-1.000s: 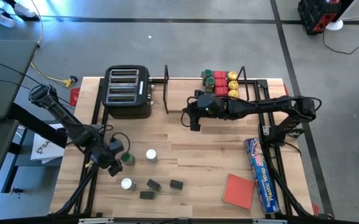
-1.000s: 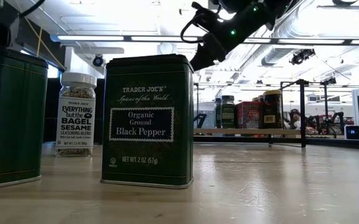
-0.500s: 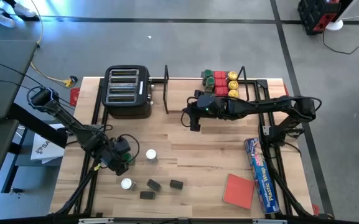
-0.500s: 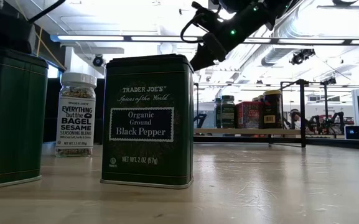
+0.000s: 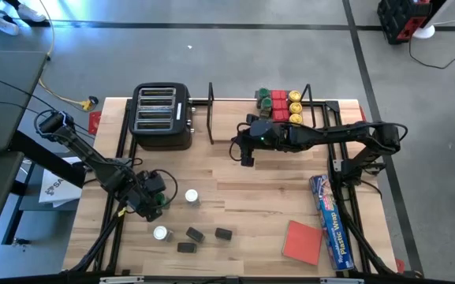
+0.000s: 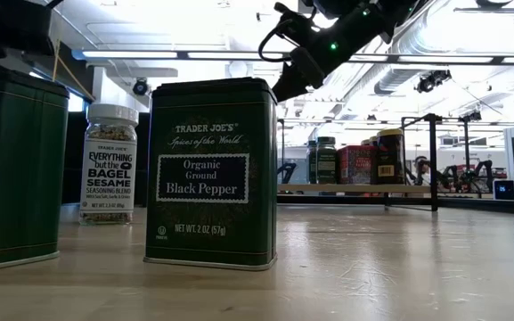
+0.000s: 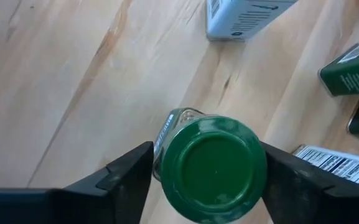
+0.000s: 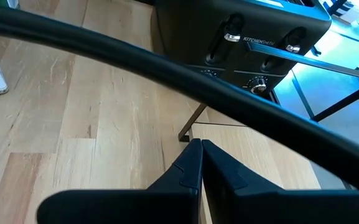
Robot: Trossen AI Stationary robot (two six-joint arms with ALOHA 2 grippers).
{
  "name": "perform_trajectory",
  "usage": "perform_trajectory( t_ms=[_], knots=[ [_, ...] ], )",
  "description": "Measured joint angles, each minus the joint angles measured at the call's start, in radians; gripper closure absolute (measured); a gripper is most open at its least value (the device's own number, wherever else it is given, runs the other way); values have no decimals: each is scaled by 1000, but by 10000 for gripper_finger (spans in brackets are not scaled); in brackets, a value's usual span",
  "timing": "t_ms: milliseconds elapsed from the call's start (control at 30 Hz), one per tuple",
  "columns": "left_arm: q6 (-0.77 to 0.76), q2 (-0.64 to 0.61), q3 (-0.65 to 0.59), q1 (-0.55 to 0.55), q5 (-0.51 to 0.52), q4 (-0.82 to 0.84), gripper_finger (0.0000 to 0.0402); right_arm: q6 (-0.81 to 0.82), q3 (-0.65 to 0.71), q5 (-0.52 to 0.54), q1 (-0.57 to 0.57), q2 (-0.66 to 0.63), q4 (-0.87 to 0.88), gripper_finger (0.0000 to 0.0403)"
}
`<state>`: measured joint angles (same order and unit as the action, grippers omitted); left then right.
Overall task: Shelf spices
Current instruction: Put the green seasoning bottle on the shelf aligned with the other green seasoning bottles
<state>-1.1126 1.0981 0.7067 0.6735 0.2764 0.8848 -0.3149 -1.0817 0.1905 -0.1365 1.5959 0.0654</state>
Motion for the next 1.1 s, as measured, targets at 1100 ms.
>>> perform_trajectory(
  t_ms=[1100],
  knots=[
    [1047, 492, 394, -718, -137, -558, 203, 493, 0, 441, 210, -259, 629, 399]
  ],
)
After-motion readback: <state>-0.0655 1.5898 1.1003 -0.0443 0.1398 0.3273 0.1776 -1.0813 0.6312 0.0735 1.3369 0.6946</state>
